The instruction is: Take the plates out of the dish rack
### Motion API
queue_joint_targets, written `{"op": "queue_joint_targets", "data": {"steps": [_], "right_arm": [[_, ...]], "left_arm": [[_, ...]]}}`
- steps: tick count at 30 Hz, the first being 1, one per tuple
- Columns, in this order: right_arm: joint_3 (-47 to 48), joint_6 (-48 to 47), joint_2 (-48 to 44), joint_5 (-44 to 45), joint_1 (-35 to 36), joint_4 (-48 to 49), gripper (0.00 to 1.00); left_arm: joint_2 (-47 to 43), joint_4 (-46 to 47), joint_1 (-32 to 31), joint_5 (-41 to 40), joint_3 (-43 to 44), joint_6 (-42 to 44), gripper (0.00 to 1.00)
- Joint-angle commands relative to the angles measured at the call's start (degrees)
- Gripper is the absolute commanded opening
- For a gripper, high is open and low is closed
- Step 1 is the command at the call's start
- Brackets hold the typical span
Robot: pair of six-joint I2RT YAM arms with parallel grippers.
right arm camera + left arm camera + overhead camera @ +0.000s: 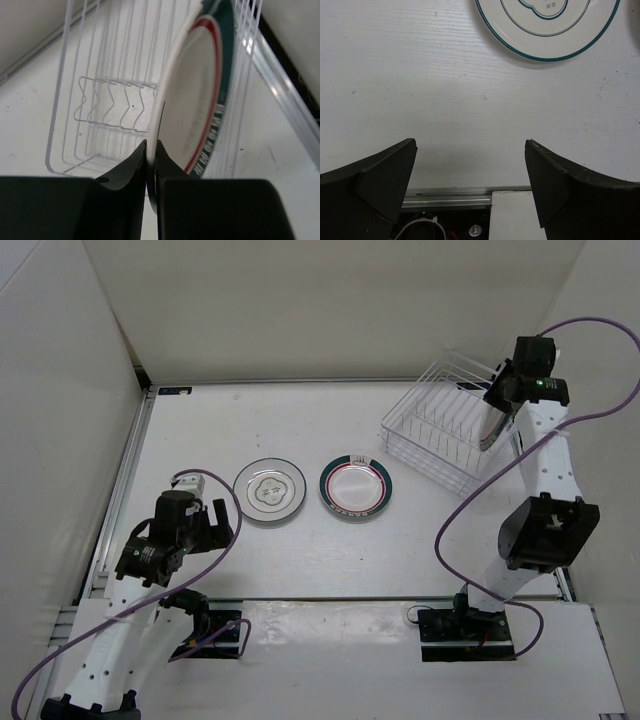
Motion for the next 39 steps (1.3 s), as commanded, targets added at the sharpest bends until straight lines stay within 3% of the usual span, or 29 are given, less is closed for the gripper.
{"op": "queue_joint_targets", "data": {"steps": [1, 9, 11, 16, 22, 25, 30, 39], "right_arm": [[5.36, -3.45, -6.15, 2.19, -0.16, -0.03, 0.0], [6.6, -7.05, -10.03, -10.12, 4.76, 0.59, 0.0], [6.34, -9.15, -9.85, -18.28, 5.82, 0.41, 0.0], [7.39, -16.26, -7.57, -23.84, 16.18, -4.85, 0.0], [5.64, -20.93, -4.42, -13.57, 31.88, -9.95, 0.0], [4.32, -21.82, -1.69, -1.46, 37.34, -11.71, 0.0], [-0.07, -21.03, 1.83, 9.18, 42.72, -9.8, 0.0], [1.68, -16.81, 12.03, 16.41, 49.68, -7.33, 0.0]], "left_arm": [[0.3, 1.25, -0.28, 1.08, 0.05, 0.09, 1.0], [0.3, 1.16, -0.28, 1.08, -0.04, -0.09, 1.0], [0.22, 1.16, -0.2, 0.91, 0.05, -0.09, 1.0], [0.13, 1.25, -0.2, 0.82, -0.04, -0.09, 1.0], [0.48, 1.25, -0.2, 0.64, -0.12, 0.0, 1.0], [0.57, 1.16, -0.2, 0.47, -0.12, -0.09, 1.0], [0.39, 1.16, -0.28, 0.47, -0.3, -0.18, 1.0], [0.31, 0.99, -0.2, 0.47, -0.04, -0.09, 1.0]]}}
